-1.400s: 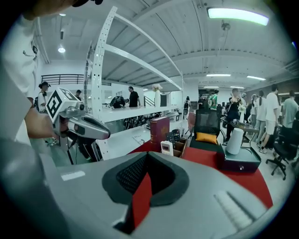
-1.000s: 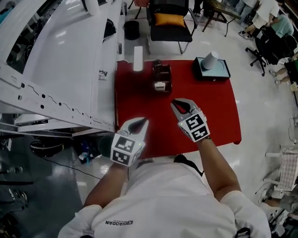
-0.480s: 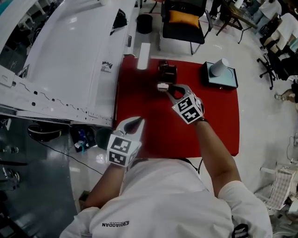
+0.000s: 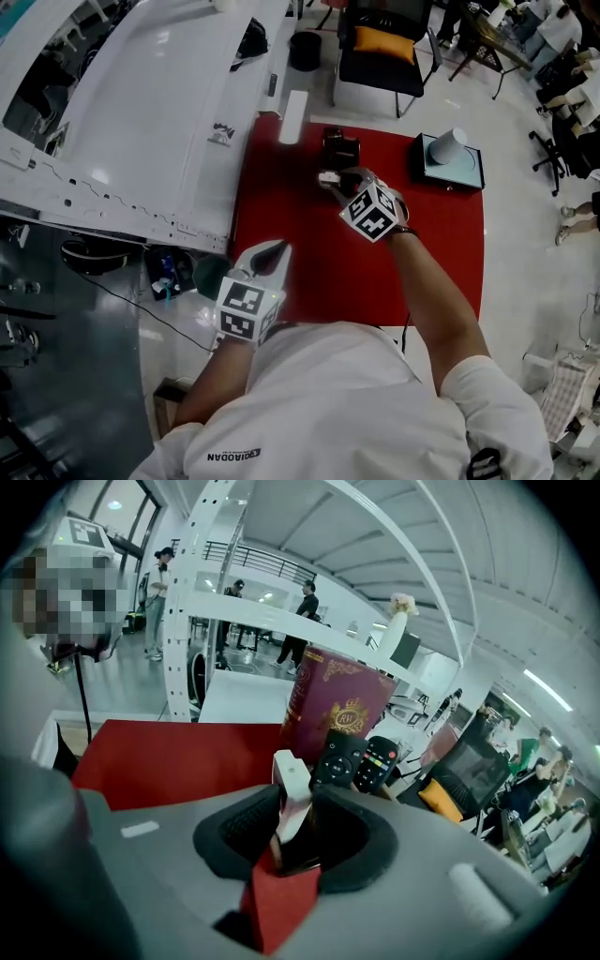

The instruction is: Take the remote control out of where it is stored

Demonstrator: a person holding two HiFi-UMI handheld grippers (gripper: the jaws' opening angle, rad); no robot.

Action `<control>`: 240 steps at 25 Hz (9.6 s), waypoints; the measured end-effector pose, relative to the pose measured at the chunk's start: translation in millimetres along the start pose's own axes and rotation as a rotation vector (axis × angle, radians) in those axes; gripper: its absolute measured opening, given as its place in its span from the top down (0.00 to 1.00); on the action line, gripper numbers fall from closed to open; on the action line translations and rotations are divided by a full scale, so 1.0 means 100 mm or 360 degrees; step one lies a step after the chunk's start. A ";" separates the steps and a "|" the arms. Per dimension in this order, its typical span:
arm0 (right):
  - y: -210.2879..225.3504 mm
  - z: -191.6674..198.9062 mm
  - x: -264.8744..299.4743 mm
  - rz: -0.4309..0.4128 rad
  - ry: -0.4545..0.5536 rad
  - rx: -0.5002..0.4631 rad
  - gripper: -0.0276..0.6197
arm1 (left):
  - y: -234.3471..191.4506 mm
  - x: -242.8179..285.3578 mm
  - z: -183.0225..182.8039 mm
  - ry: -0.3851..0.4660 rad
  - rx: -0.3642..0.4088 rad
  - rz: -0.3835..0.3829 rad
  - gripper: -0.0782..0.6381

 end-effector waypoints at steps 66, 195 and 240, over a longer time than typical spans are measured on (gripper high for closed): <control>0.68 3.61 -1.68 0.0582 0.0736 0.2865 0.81 | 0.81 0.61 -0.16 -0.0051 0.0087 0.0088 0.89; 0.77 -0.58 0.37 -0.0451 -0.0181 -0.0343 0.81 | 0.01 -0.05 0.11 0.0025 -0.0148 -0.0073 0.89; 0.48 1.08 -1.77 0.0036 0.0513 0.1158 0.85 | 0.64 0.42 -0.12 0.0050 0.0098 0.0123 0.89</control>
Point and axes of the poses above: the fingertips, and each gripper's own axes: x forward along the fingers, y to its right, z out of its underside, the point moved 9 cm from there along -x, backward along the fingers, and after that the axes turned 2 degrees about -y, right-handed, at the moved point
